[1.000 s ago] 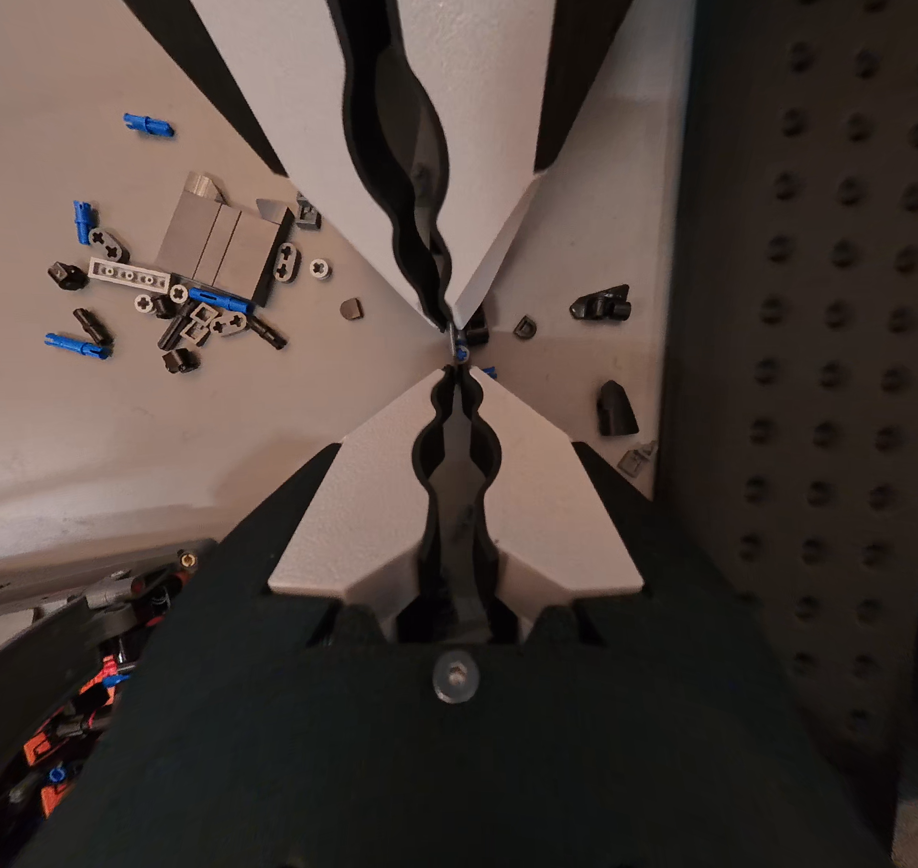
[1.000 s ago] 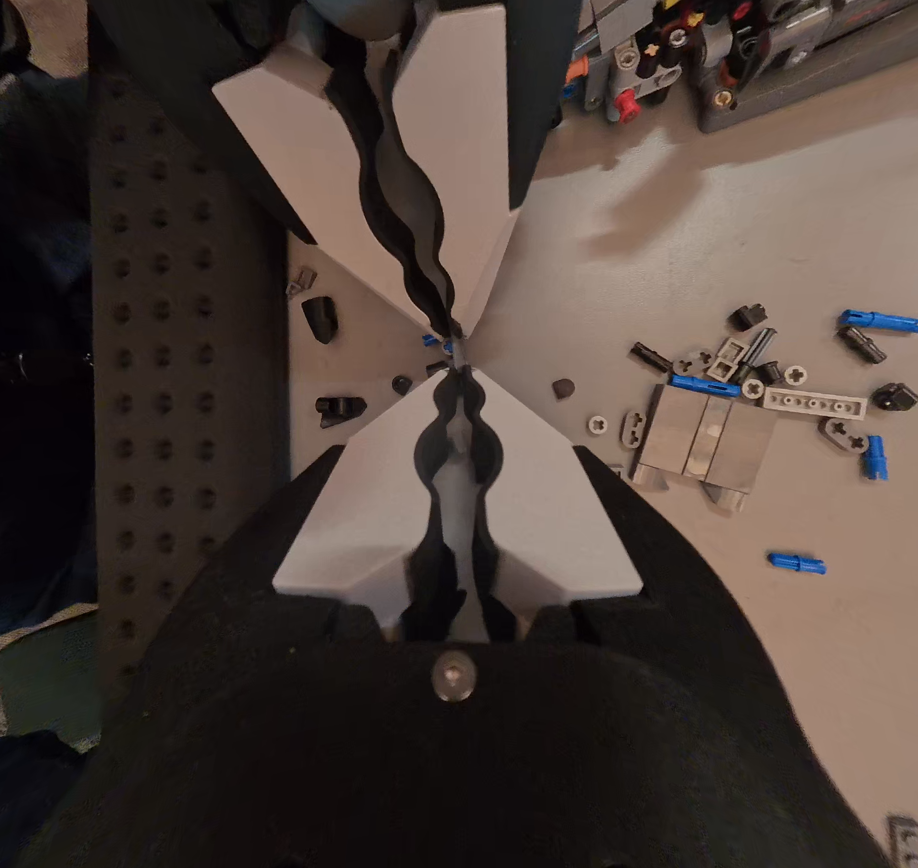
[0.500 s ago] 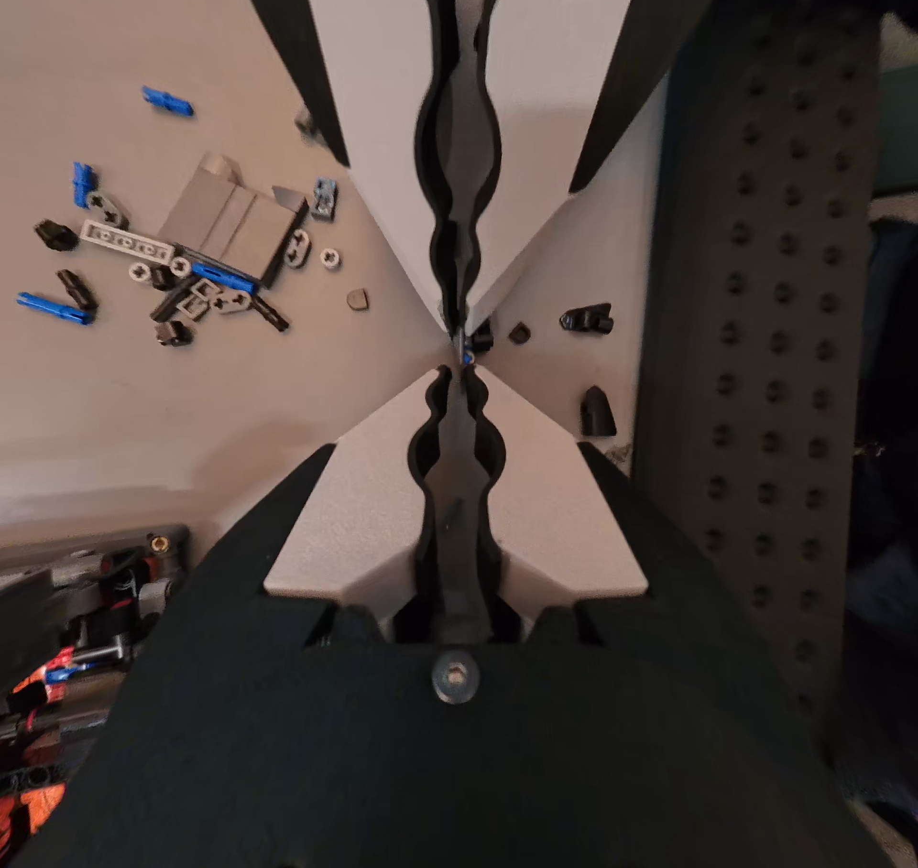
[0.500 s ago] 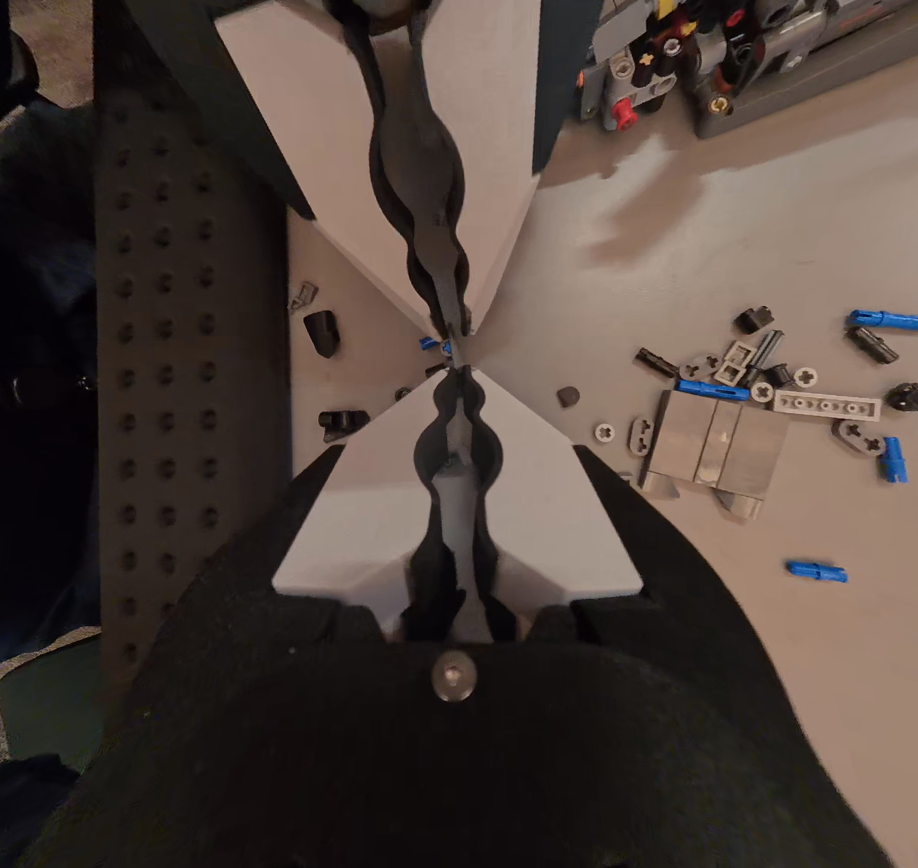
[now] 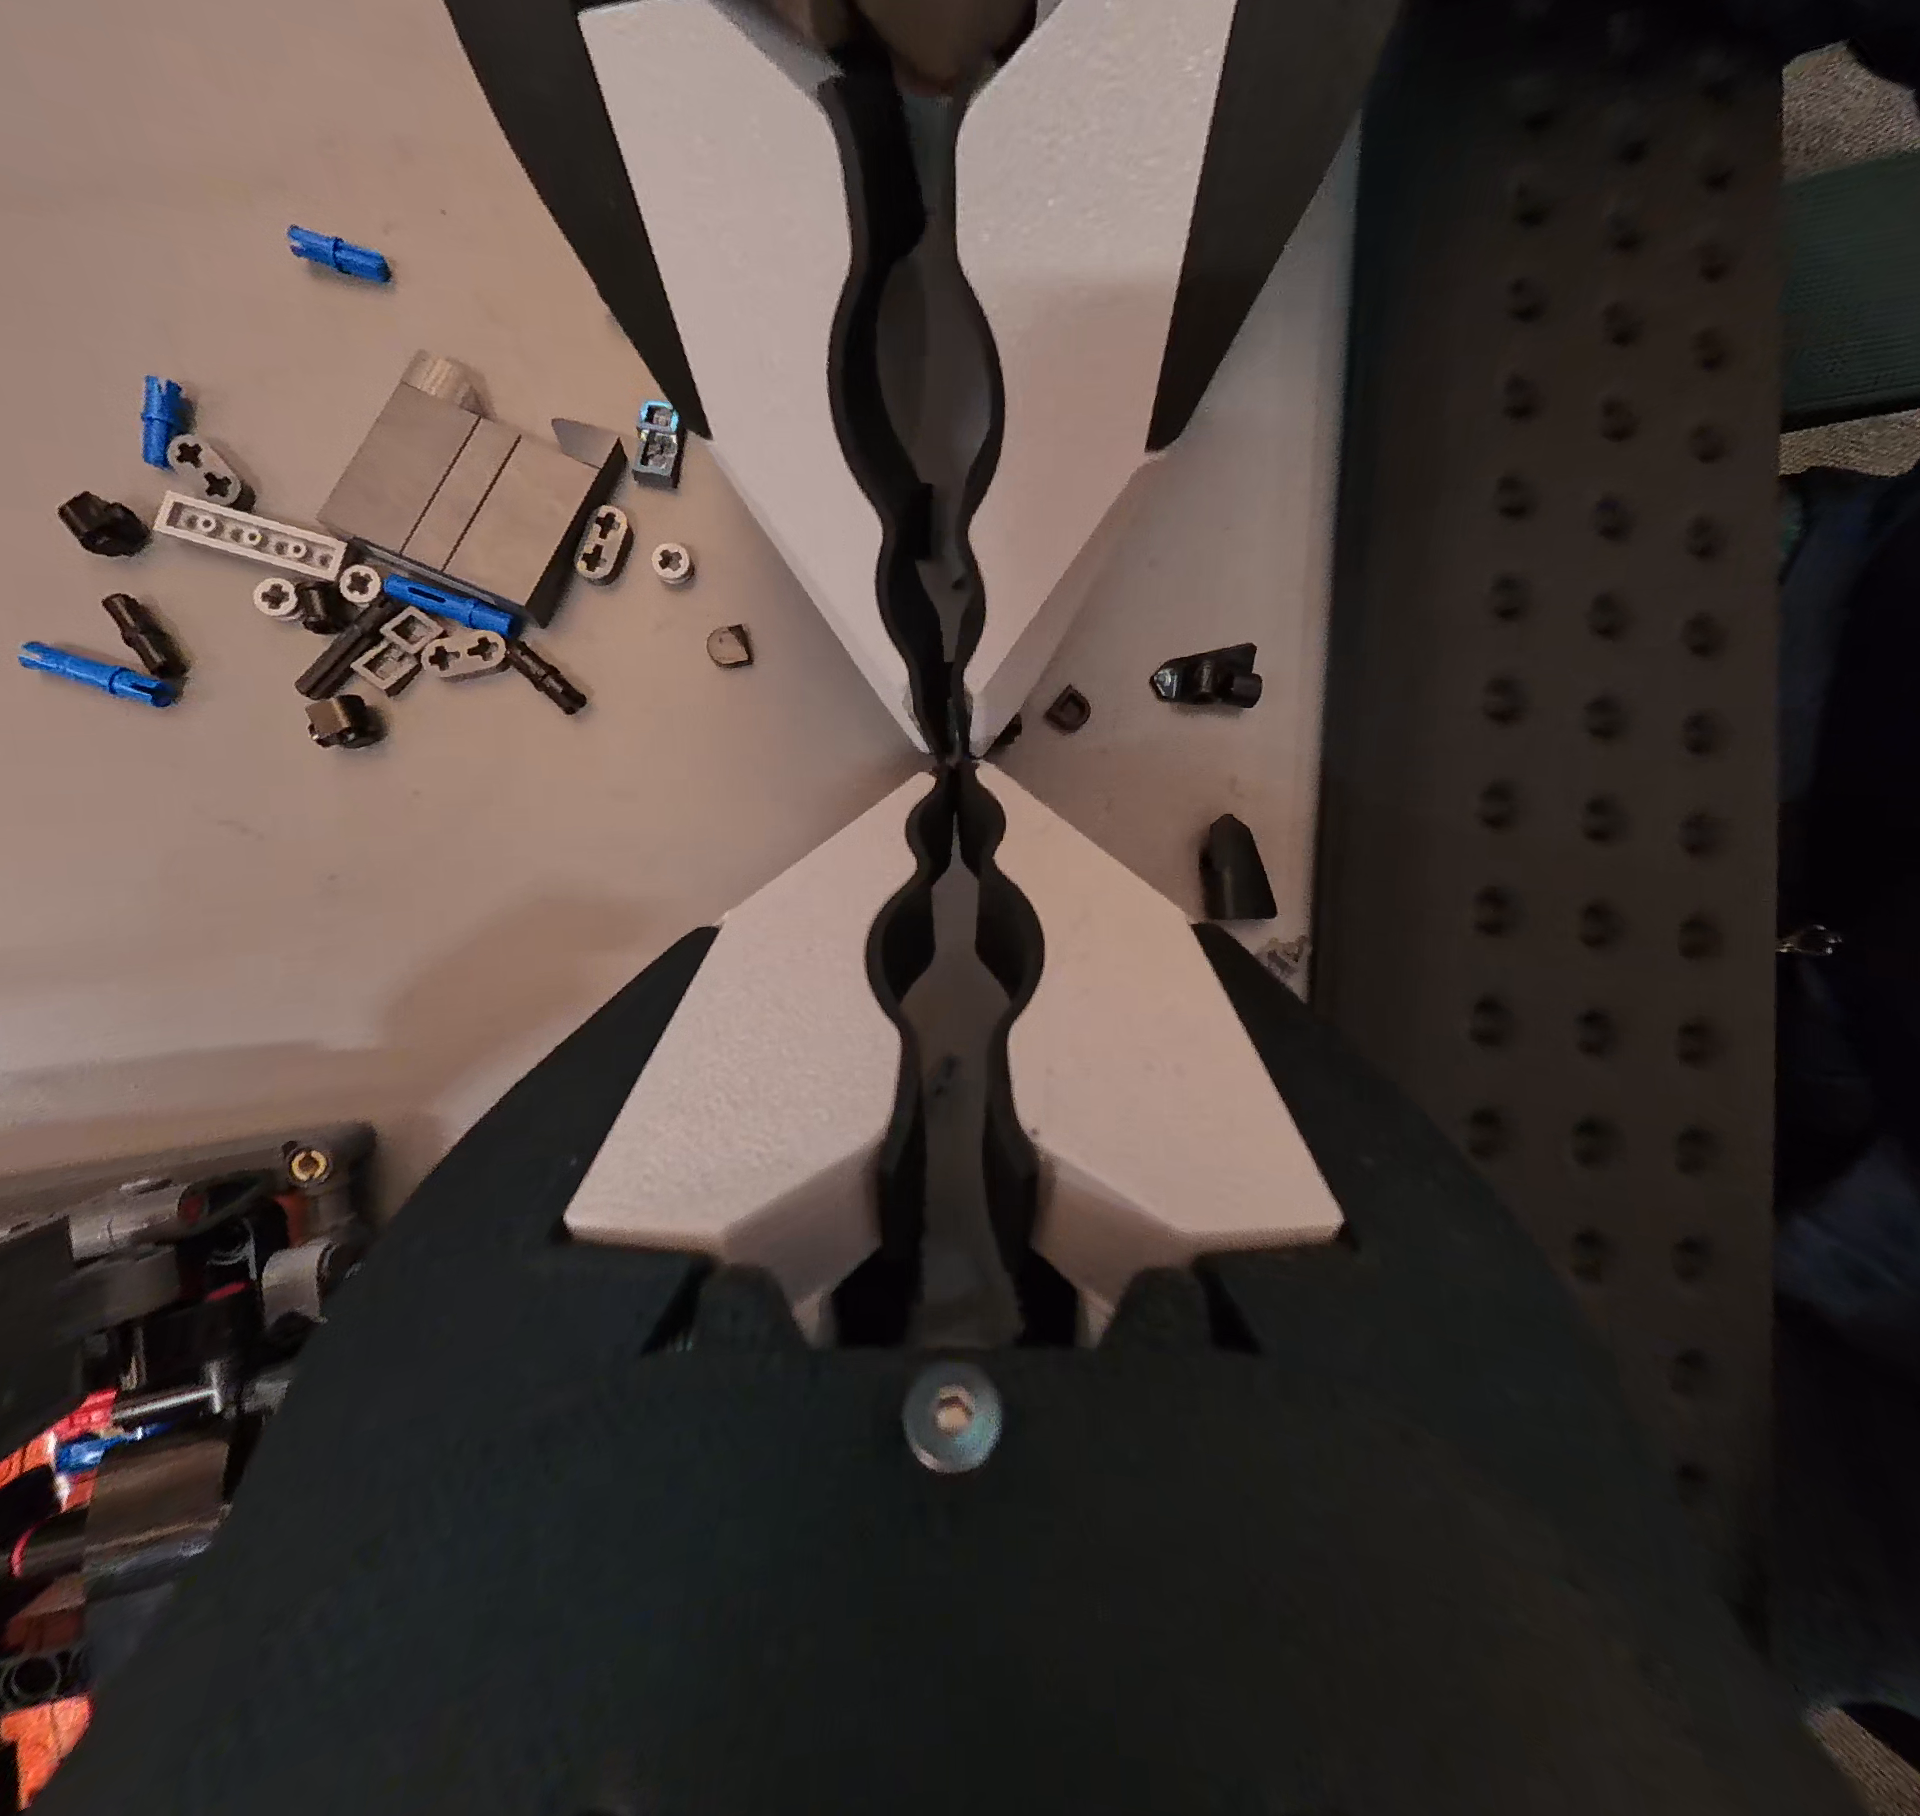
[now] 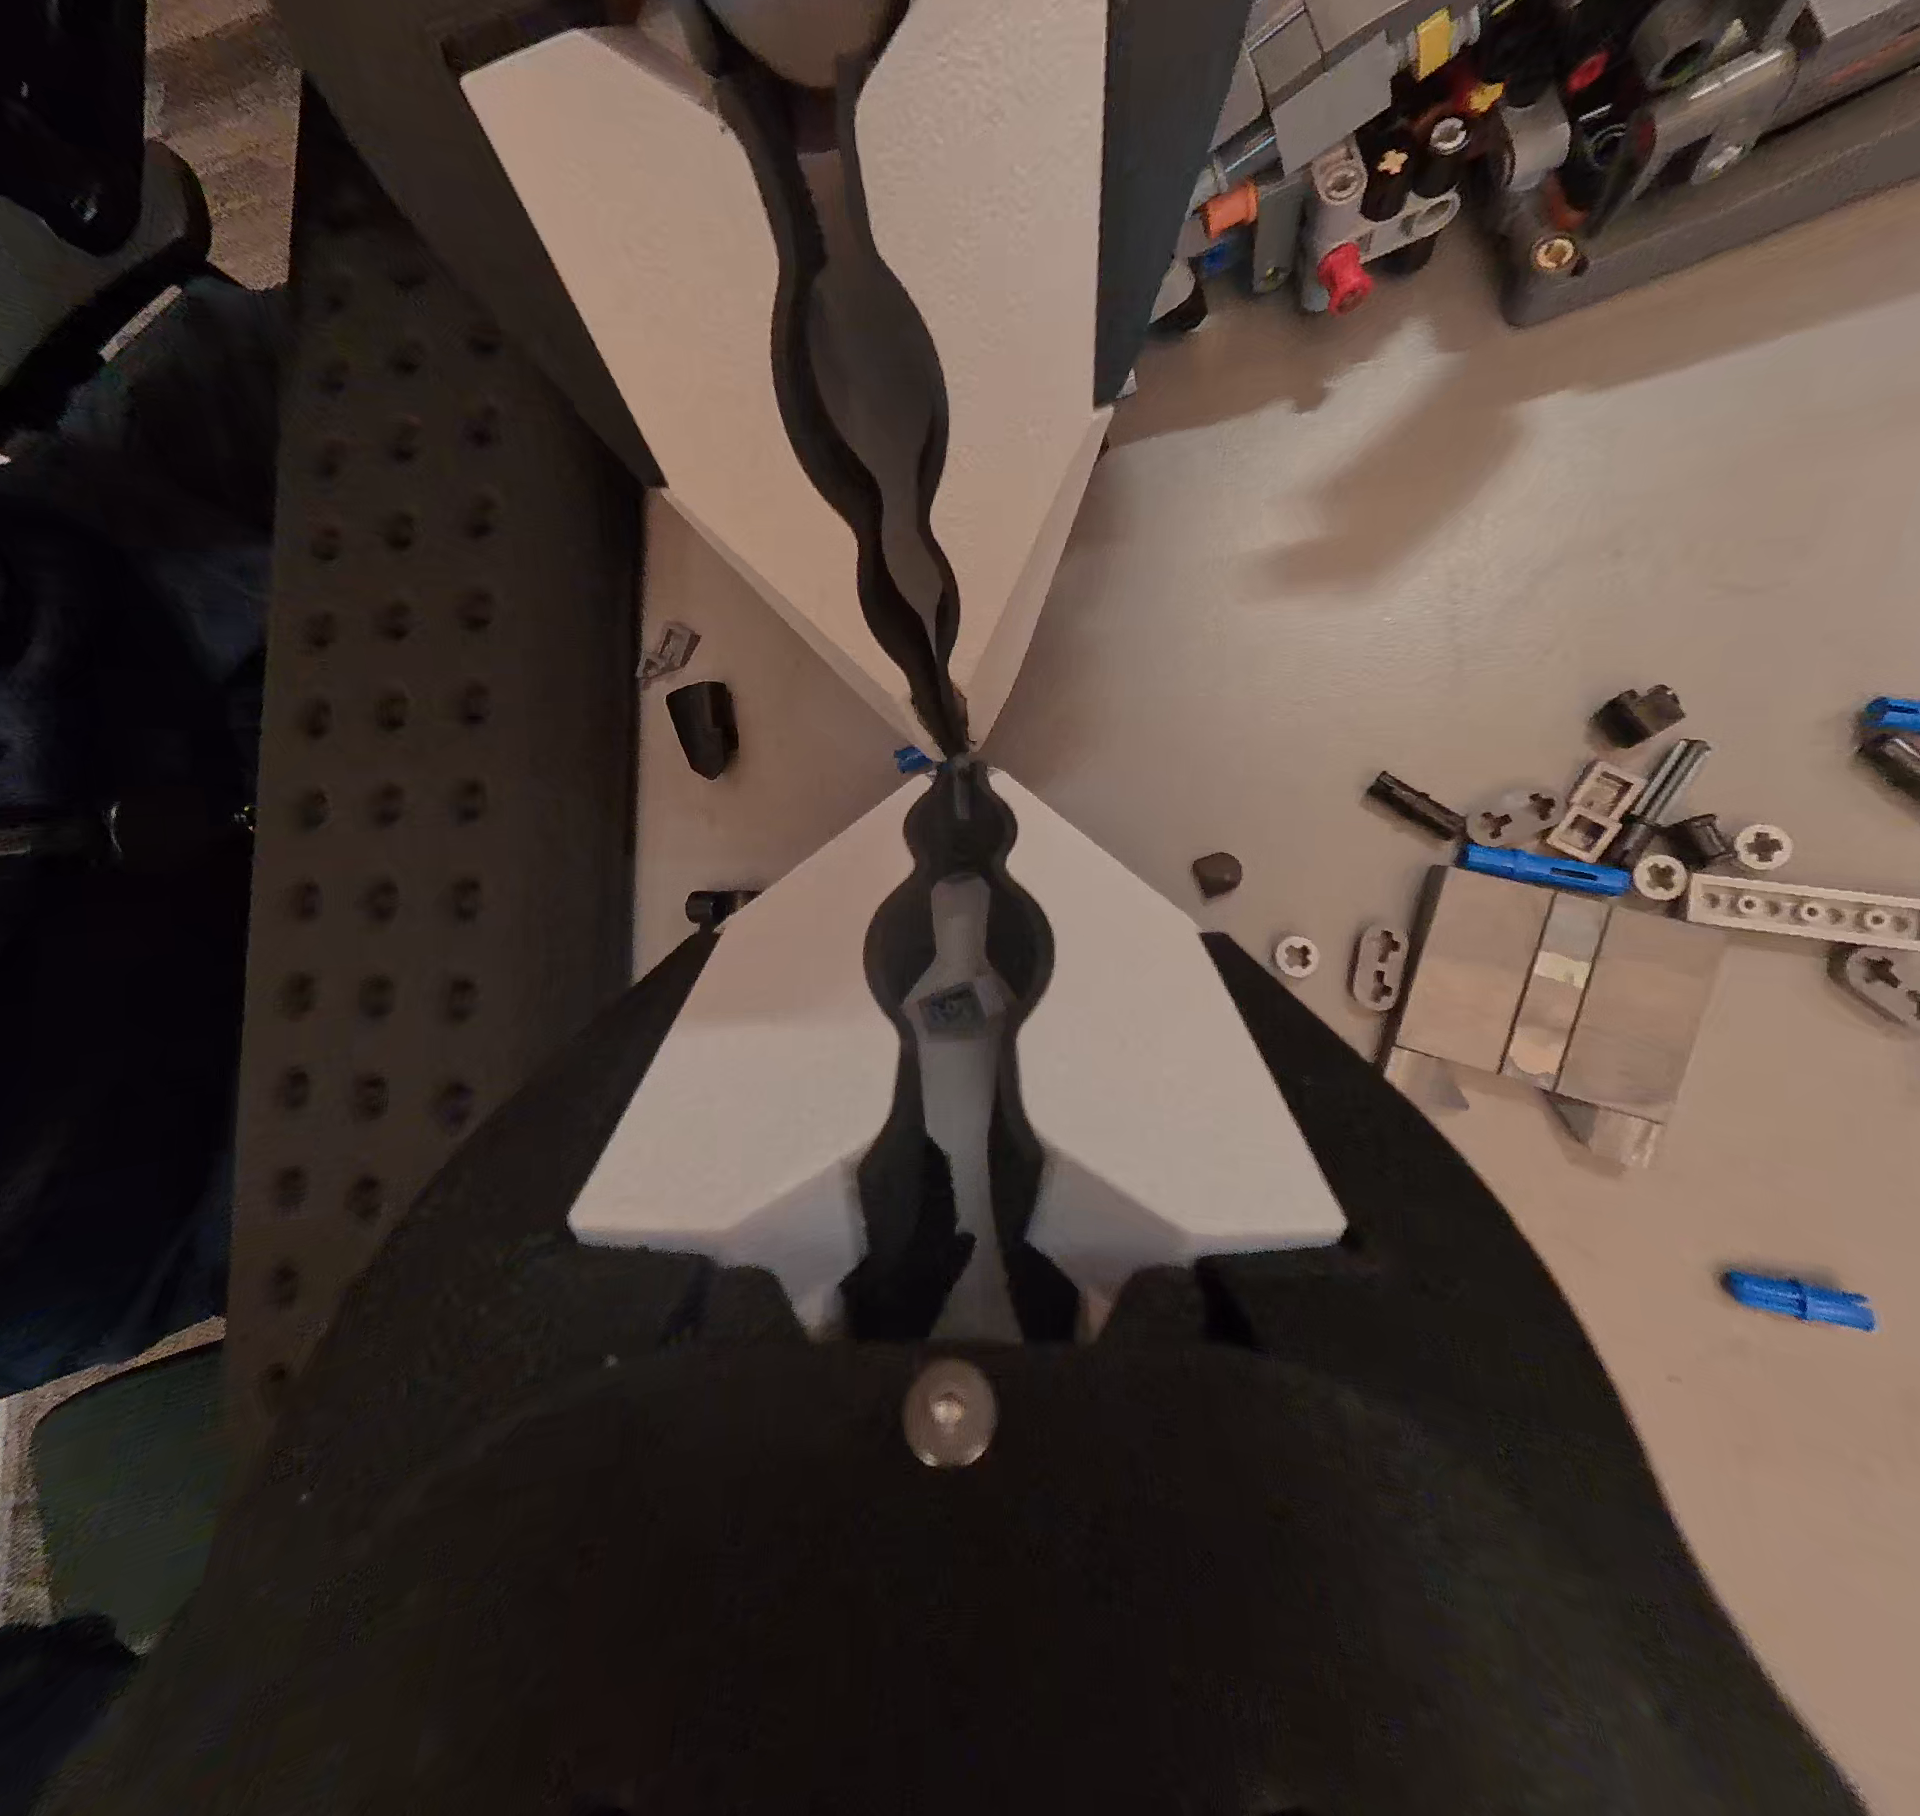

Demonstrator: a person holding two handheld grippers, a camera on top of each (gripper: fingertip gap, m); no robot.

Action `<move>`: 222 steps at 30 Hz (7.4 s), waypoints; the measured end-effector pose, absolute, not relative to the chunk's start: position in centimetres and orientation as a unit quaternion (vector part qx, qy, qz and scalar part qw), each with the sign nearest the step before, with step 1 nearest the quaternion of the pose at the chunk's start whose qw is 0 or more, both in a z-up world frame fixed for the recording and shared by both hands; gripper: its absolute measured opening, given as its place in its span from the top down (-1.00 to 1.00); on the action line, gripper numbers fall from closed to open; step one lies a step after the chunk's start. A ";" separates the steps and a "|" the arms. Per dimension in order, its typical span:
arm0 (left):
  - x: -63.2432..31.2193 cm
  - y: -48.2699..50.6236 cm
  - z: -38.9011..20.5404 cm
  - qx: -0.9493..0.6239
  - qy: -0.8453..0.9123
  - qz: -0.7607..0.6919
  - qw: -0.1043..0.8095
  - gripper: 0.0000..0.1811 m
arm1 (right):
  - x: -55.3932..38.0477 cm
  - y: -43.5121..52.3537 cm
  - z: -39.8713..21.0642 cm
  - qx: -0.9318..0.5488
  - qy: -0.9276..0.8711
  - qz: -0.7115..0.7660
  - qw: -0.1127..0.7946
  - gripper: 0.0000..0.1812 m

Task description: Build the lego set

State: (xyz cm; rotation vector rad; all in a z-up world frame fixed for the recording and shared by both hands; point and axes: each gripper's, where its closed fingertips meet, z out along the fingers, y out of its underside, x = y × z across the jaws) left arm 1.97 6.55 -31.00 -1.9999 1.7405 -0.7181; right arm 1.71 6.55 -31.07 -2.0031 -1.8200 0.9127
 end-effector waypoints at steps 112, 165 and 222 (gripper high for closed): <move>2.0 9.7 -20.2 -0.577 0.624 -0.132 0.510 0.84 | 1.5 9.4 -19.1 -0.597 -0.386 0.677 0.189 0.83; 1.0 10.1 -16.1 -0.591 0.491 -0.376 0.518 1.00 | 0.9 9.8 -15.0 -0.502 -0.471 0.533 0.492 0.85; 0.0 8.8 -17.1 -0.572 0.535 -0.394 0.481 1.00 | 0.2 8.6 -16.0 -0.499 -0.519 0.504 0.476 0.86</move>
